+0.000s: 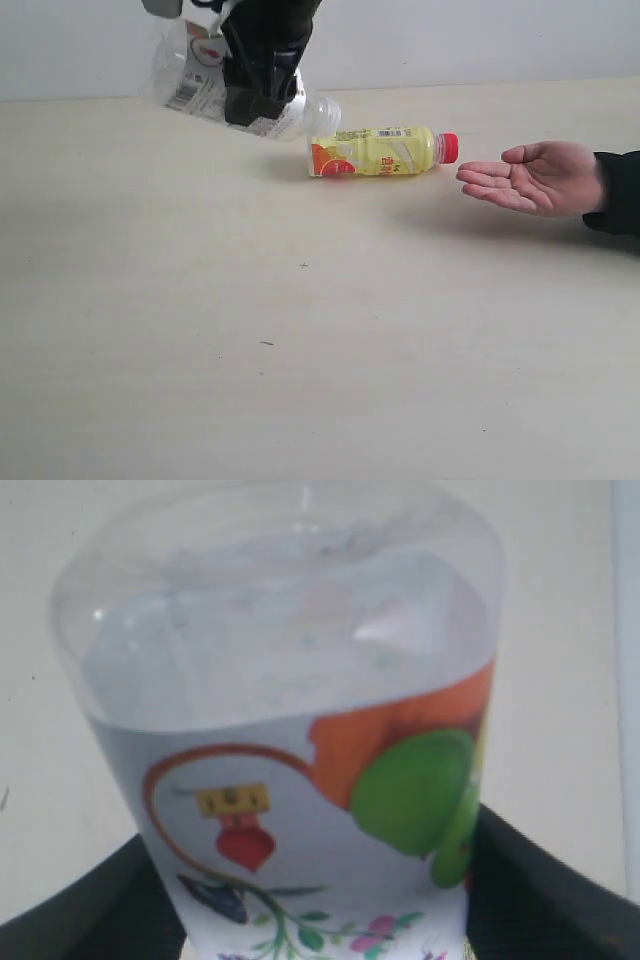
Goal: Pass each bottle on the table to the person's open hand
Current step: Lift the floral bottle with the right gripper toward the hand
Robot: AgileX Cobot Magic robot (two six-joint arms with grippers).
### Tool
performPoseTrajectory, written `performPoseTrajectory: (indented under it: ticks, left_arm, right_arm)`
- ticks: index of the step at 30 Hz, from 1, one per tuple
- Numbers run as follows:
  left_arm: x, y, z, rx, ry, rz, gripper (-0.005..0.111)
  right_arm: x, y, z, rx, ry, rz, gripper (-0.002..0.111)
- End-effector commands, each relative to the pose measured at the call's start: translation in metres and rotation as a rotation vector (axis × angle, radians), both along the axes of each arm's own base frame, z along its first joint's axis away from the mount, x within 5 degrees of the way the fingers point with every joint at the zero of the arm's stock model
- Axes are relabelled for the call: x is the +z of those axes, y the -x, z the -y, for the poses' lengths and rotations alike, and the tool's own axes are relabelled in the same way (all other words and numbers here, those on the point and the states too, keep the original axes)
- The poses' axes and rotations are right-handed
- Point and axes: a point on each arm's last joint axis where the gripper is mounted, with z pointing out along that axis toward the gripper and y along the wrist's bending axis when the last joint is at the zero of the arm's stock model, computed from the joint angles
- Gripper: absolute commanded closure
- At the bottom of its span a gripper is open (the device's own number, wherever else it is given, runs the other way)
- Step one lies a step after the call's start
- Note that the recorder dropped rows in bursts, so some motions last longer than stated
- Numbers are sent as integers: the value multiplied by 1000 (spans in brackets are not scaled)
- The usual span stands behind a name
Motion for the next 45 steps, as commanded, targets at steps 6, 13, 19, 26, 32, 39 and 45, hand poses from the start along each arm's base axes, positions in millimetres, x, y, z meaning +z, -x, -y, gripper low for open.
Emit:
performPoseTrajectory:
  ticks: [6, 13, 19, 26, 32, 39, 45]
  left_arm:
    - [1, 0, 0, -6, 8, 13, 107]
    - [1, 0, 0, -6, 8, 13, 107]
    - [1, 0, 0, -6, 8, 13, 107]
    - [1, 0, 0, -6, 8, 13, 107]
    - [1, 0, 0, -6, 8, 13, 107]
    - [1, 0, 0, -6, 6, 13, 107]
    - [1, 0, 0, -6, 6, 13, 107]
  right_arm:
    - [41, 12, 18, -339, -101, -41, 108]
    - [41, -1, 43, -735, -22, 31, 108]
    - [48, -17, 76, -908, -104, -26, 108]
    - [58, -34, 122, -1070, -182, -65, 108]
    - [73, -36, 151, -1171, -235, -47, 108]
    - [77, -36, 183, -1273, -253, -48, 108]
    - [37, -39, 211, -1398, -195, -196, 108]
